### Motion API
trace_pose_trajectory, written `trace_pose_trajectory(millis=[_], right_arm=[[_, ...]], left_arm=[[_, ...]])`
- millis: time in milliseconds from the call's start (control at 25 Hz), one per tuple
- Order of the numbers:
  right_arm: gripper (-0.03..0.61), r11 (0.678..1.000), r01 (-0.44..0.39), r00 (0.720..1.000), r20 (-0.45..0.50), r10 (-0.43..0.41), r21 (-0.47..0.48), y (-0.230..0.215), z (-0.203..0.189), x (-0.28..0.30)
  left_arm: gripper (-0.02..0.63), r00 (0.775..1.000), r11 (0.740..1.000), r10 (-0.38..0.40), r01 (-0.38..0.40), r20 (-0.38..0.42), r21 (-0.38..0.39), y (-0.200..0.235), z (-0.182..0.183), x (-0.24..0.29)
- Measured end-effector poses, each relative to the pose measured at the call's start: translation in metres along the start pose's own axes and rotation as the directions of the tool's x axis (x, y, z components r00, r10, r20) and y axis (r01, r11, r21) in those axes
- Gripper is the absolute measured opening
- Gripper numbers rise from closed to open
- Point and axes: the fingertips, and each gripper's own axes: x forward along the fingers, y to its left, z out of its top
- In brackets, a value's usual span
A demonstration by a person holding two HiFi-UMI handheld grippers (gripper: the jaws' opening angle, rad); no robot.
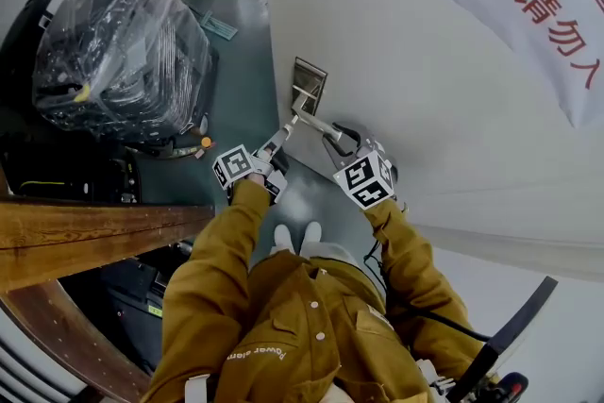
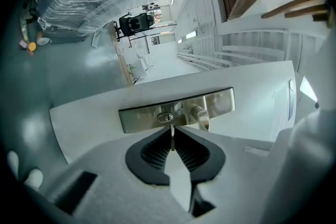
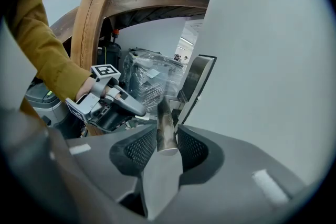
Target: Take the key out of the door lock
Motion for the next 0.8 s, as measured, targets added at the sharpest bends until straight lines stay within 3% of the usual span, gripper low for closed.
trace_pose_trajectory(millis=[240, 320, 360, 400, 480, 560, 720, 800], right_arm=[[0.132, 0.996, 0.044, 0.997, 0.060, -0.049, 0.077, -0.002, 0.010, -0.010], [0.132, 0.991, 0.052, 0.992, 0.107, -0.065, 0.123, -0.003, 0.020, -0.021], [0.132, 0.988, 0.051, 0.989, 0.133, -0.071, 0.145, -0.002, 0.026, -0.028], [0.132, 0.985, 0.052, 0.984, 0.161, -0.079, 0.163, -0.002, 0.033, -0.035], [0.113, 0.979, 0.067, 0.967, 0.228, -0.111, 0.192, -0.004, 0.048, -0.055], [0.018, 0.971, 0.081, 0.939, 0.309, -0.149, 0.224, -0.009, 0.063, -0.077], [0.006, 0.948, 0.067, 0.901, 0.389, -0.192, 0.311, -0.016, 0.080, -0.111], [0.006, 0.939, 0.077, 0.889, 0.403, -0.216, 0.335, -0.017, 0.080, -0.124]], left_arm=[[0.021, 0.999, 0.982, 0.048, -0.050, 0.014, 0.182, -0.032, -0.006, -0.037], [0.023, 0.997, 0.955, 0.079, -0.082, 0.022, 0.286, -0.044, -0.007, -0.050], [0.022, 0.995, 0.929, 0.097, -0.100, 0.027, 0.355, -0.051, -0.008, -0.056], [0.021, 0.993, 0.893, 0.114, -0.116, 0.031, 0.435, -0.061, -0.010, -0.063], [0.022, 0.991, 0.793, 0.127, -0.129, 0.046, 0.596, -0.089, -0.012, -0.073], [0.023, 0.991, 0.682, 0.110, -0.128, 0.071, 0.720, -0.124, -0.015, -0.082], [0.023, 0.993, 0.473, 0.068, -0.119, 0.098, 0.873, -0.181, -0.024, -0.091], [0.023, 0.995, 0.402, 0.051, -0.103, 0.090, 0.910, -0.198, -0.033, -0.090]])
